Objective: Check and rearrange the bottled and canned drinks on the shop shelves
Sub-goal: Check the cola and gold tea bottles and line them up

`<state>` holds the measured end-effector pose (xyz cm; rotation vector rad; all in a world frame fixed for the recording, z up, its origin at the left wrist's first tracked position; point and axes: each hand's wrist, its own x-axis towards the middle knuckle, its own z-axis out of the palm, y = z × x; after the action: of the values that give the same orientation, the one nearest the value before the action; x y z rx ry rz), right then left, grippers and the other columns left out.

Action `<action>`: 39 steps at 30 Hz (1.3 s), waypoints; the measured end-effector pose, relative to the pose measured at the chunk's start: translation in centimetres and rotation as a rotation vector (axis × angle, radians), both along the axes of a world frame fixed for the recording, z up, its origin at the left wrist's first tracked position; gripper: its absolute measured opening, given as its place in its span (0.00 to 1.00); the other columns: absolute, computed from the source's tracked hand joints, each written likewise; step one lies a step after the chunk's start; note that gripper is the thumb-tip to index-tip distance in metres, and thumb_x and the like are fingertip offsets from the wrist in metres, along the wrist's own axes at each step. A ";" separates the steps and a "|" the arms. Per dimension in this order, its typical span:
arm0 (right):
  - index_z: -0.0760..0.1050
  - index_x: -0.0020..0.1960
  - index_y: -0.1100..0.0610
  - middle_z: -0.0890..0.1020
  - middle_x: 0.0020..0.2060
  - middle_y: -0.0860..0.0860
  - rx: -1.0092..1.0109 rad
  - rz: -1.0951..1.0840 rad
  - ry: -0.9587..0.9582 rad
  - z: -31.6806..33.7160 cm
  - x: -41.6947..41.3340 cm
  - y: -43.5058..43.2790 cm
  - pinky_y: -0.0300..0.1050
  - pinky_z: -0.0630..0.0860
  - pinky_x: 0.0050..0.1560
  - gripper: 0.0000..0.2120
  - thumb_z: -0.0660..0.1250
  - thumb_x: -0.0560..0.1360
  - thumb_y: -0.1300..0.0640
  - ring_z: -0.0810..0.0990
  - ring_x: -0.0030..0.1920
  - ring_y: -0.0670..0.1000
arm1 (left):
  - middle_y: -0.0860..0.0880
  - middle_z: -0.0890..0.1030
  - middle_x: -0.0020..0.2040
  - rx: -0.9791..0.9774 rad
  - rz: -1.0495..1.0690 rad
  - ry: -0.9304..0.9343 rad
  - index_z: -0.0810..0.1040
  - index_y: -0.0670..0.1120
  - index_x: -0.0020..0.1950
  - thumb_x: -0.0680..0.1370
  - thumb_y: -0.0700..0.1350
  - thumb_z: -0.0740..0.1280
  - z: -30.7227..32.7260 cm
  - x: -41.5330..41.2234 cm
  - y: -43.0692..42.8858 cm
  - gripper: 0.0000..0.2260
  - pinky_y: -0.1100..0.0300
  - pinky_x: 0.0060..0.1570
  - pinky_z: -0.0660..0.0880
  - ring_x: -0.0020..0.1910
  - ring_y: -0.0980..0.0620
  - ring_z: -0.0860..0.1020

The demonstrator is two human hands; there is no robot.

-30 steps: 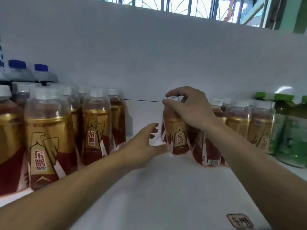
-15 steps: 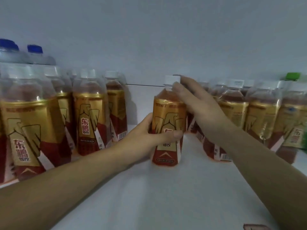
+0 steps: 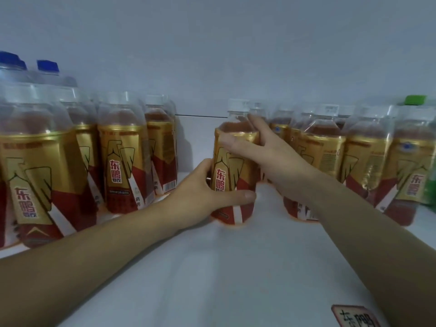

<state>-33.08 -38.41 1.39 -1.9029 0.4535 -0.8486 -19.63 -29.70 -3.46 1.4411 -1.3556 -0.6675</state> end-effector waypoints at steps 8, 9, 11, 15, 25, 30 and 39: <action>0.79 0.61 0.54 0.87 0.48 0.48 0.072 -0.095 -0.312 0.3 0.3 -0.3 0.45 0.82 0.50 0.26 0.79 0.67 0.47 0.87 0.48 0.48 | 0.50 0.86 0.51 -0.055 -0.033 0.311 0.78 0.48 0.61 0.72 0.52 0.74 0.6 0.1 0.3 0.20 0.57 0.55 0.79 0.56 0.45 0.83; 0.79 0.59 0.54 0.87 0.46 0.48 0.079 -0.109 -0.354 0.5 0.3 -0.2 0.44 0.83 0.49 0.23 0.79 0.68 0.47 0.87 0.46 0.47 | 0.53 0.86 0.51 -0.081 -0.066 0.351 0.78 0.47 0.60 0.76 0.52 0.71 0.9 0.2 0.7 0.15 0.66 0.51 0.78 0.58 0.44 0.81; 0.78 0.60 0.54 0.87 0.46 0.49 0.092 -0.081 -0.375 0.7 0.4 -0.2 0.46 0.83 0.50 0.25 0.79 0.68 0.44 0.87 0.46 0.48 | 0.50 0.81 0.52 -0.116 -0.114 0.434 0.75 0.44 0.62 0.75 0.56 0.69 1.1 -0.7 1.7 0.20 0.77 0.39 0.72 0.58 0.47 0.80; 0.79 0.62 0.57 0.85 0.48 0.53 0.301 0.095 -0.377 1.1 0.6 -0.1 0.55 0.81 0.55 0.29 0.74 0.69 0.39 0.86 0.48 0.53 | 0.44 0.84 0.57 -0.120 -0.147 0.490 0.82 0.45 0.60 0.71 0.56 0.70 1.9 -2.0 1.2 0.21 0.51 0.51 0.81 0.56 0.44 0.83; 0.75 0.61 0.56 0.85 0.43 0.51 0.272 -0.127 -0.569 1.3 0.3 0.3 0.56 0.84 0.50 0.26 0.78 0.70 0.45 0.87 0.42 0.53 | 0.44 0.85 0.55 -0.130 -0.085 0.513 0.79 0.46 0.64 0.71 0.58 0.72 1.4 -2.3 1.8 0.24 0.52 0.48 0.82 0.52 0.47 0.84; 0.77 0.61 0.59 0.86 0.43 0.56 0.418 0.012 -0.421 0.9 0.4 -0.2 0.61 0.81 0.59 0.27 0.76 0.71 0.43 0.87 0.45 0.58 | 0.38 0.84 0.55 0.040 -0.222 0.766 0.84 0.43 0.60 0.72 0.63 0.62 1.9 -1.8 2.1 0.29 0.50 0.41 0.83 0.47 0.42 0.84; 0.77 0.60 0.57 0.85 0.43 0.51 0.331 -0.062 -0.488 1.1 0.7 -0.6 0.57 0.82 0.56 0.29 0.79 0.66 0.42 0.86 0.44 0.53 | 0.43 0.86 0.49 -0.039 -0.167 0.717 0.86 0.45 0.52 0.70 0.59 0.67 1.6 -1.9 1.9 0.22 0.50 0.40 0.82 0.41 0.46 0.84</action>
<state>-32.42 -38.99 2.45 -1.3284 0.3271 -1.1604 -21.56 -27.79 -1.82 0.9166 -0.9098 -1.1274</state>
